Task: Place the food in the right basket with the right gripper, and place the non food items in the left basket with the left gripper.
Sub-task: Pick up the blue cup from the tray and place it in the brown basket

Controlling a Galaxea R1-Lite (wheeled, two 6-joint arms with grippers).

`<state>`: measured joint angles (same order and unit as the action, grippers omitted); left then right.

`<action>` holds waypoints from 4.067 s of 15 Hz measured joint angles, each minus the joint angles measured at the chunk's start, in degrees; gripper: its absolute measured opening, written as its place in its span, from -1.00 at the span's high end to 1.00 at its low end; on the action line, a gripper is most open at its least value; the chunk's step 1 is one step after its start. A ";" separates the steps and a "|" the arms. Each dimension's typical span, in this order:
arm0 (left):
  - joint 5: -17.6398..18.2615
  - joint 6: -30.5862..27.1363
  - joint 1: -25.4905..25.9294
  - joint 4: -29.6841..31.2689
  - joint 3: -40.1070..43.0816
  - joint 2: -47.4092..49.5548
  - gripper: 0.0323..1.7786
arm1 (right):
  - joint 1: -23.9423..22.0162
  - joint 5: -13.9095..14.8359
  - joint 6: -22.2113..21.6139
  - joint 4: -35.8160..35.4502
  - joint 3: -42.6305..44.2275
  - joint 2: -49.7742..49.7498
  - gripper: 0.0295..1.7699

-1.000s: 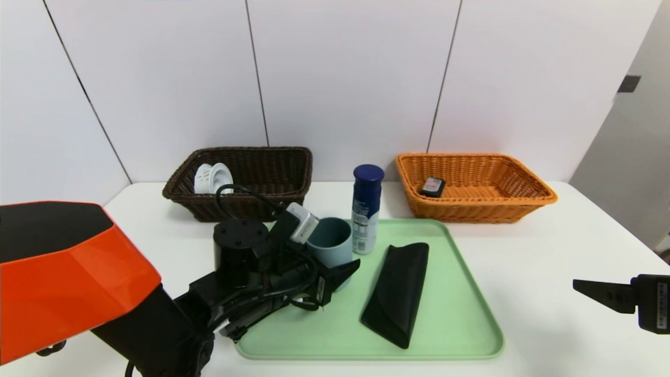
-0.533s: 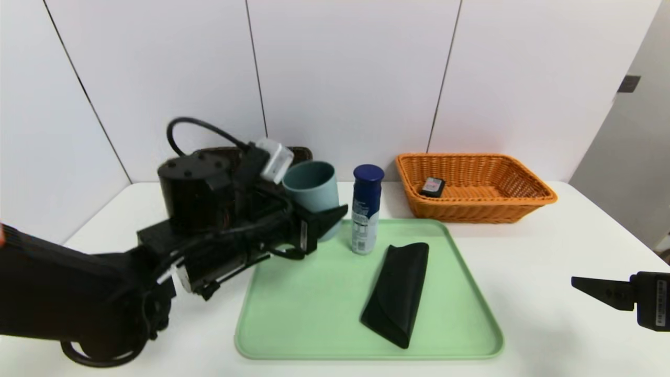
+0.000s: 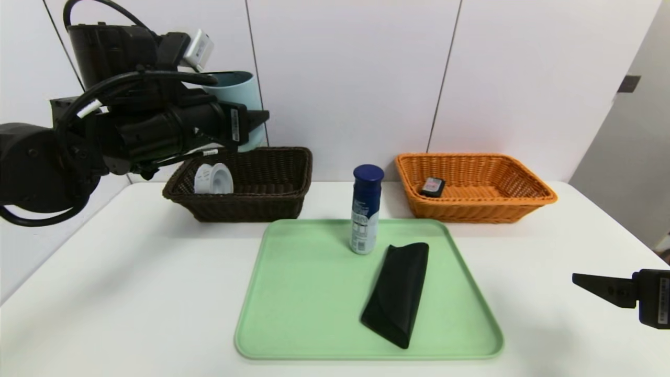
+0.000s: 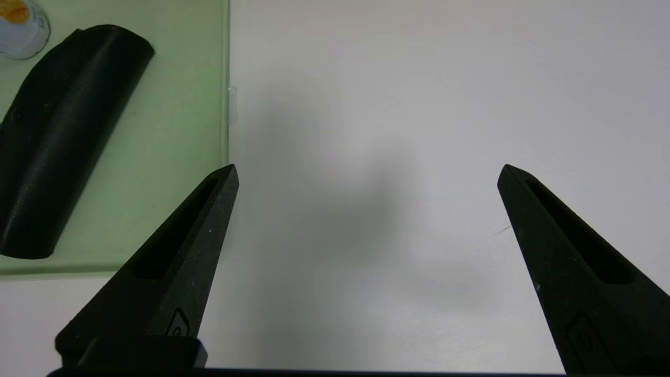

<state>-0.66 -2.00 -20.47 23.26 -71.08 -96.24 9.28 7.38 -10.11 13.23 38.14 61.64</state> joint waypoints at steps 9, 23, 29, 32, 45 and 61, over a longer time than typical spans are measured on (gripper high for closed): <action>-0.60 -0.89 3.77 -1.16 -8.05 -11.41 -0.29 | -0.07 0.41 0.22 -0.04 -1.38 -0.32 -0.93; 4.35 5.58 5.18 -0.83 -13.90 -24.15 -0.29 | -0.16 0.69 0.16 -0.02 -0.69 0.60 -0.93; 4.82 7.17 5.73 -0.72 -13.84 -25.42 -0.29 | -0.16 0.65 0.05 -0.02 -0.74 0.68 -0.93; 5.28 7.20 5.69 -0.69 -13.73 -25.98 -0.29 | -0.16 0.67 0.05 -0.04 -0.85 0.68 -0.93; 5.28 7.20 5.71 -0.55 -14.09 -27.98 -0.29 | -0.33 0.67 0.05 -0.02 -1.11 0.68 -0.93; 5.19 7.45 5.69 -1.00 -15.57 -26.64 -0.76 | -0.29 0.67 0.05 -0.04 -1.16 0.68 -0.93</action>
<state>4.53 5.45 -14.77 22.26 -86.65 -122.88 8.98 8.05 -10.06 13.19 36.99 62.32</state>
